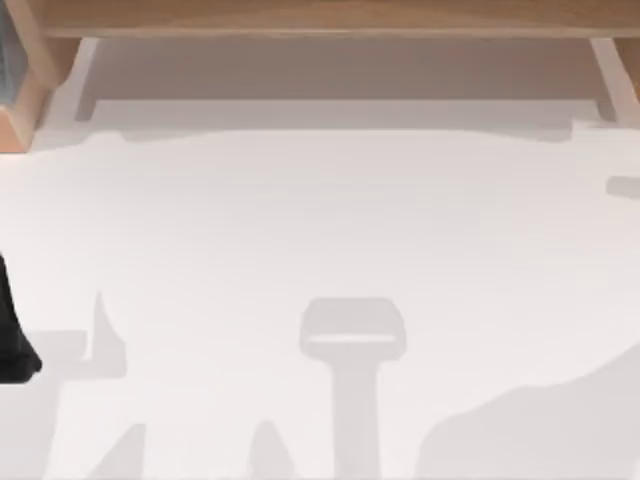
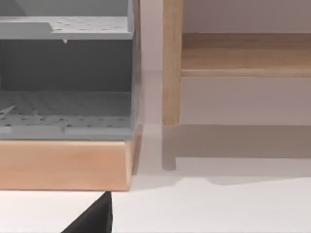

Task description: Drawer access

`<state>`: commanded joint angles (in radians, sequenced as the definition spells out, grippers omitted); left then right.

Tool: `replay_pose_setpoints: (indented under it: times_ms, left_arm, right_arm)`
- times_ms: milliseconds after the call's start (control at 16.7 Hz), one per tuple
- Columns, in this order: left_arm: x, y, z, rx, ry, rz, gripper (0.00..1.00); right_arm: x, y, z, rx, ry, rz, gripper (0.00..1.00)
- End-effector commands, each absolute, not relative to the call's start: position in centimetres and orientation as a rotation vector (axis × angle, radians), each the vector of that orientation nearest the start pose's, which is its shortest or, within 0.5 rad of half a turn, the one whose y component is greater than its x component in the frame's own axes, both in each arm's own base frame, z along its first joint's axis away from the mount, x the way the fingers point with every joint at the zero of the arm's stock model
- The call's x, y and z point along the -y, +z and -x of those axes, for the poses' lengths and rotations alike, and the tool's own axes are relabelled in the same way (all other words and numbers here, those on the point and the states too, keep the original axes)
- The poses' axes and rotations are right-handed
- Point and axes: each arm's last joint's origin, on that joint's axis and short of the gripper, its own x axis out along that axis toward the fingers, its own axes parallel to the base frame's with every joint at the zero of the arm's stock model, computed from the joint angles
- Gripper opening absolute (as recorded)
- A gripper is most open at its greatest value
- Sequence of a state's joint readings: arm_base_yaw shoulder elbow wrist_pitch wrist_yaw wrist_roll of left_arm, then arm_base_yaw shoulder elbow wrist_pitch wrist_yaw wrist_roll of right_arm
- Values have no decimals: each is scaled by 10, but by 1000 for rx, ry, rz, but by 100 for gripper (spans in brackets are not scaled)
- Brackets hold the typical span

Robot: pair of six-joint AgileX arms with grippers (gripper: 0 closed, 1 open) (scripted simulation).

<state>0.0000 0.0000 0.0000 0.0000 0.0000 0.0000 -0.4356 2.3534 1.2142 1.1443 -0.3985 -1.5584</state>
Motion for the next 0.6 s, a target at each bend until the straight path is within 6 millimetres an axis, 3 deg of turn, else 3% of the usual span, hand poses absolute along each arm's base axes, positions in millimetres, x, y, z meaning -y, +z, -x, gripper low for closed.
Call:
replay_pose_setpoints:
  times_ms: [600]
  left_arm:
    - [1, 160, -106, 0, 0, 0, 100]
  right_arm:
    - [182, 89, -427, -14, -10, 1567, 0]
